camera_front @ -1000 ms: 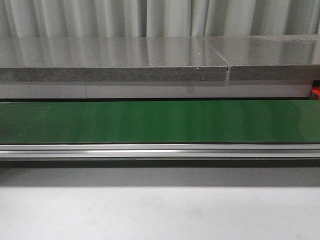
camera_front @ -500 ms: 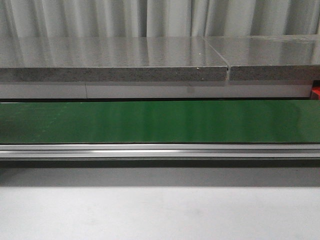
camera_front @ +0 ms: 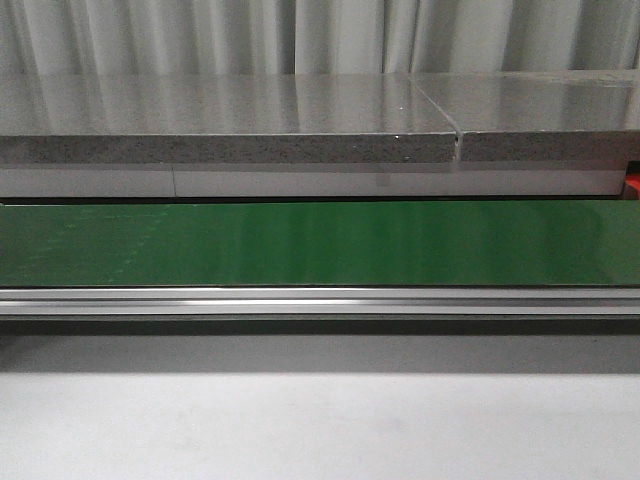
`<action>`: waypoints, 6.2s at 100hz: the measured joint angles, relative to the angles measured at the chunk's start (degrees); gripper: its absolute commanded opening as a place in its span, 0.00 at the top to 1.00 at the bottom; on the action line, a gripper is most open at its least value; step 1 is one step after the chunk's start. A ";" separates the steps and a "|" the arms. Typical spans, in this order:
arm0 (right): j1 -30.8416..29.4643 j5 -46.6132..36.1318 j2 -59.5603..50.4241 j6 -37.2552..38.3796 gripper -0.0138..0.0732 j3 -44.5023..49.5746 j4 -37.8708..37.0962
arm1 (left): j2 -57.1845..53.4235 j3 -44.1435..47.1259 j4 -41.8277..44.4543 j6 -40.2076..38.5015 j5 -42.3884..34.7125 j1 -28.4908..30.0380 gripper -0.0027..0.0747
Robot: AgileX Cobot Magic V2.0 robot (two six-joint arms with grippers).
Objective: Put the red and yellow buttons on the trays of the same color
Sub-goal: 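Lower the red button onto the green conveyor and open the left gripper, then move the left gripper to a yellow button and grasp it, then place the yellow button onto the conveyor and open the left gripper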
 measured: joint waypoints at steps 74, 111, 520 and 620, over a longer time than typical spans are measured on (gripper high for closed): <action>0.00 0.00 0.00 0.00 0.92 0.00 0.00 | -0.22 11.32 8.25 -18.19 -0.16 12.30 0.11; 0.00 0.00 0.00 0.00 0.92 0.00 0.00 | -0.28 13.66 -2.78 -11.08 -2.63 30.13 0.11; 0.00 0.00 0.00 0.00 0.92 0.00 0.00 | 22.36 -3.82 -11.82 6.32 -1.10 3.53 0.80; 0.00 0.00 0.00 0.00 0.92 0.00 0.00 | 18.59 -11.85 -18.82 17.59 -2.82 3.31 0.12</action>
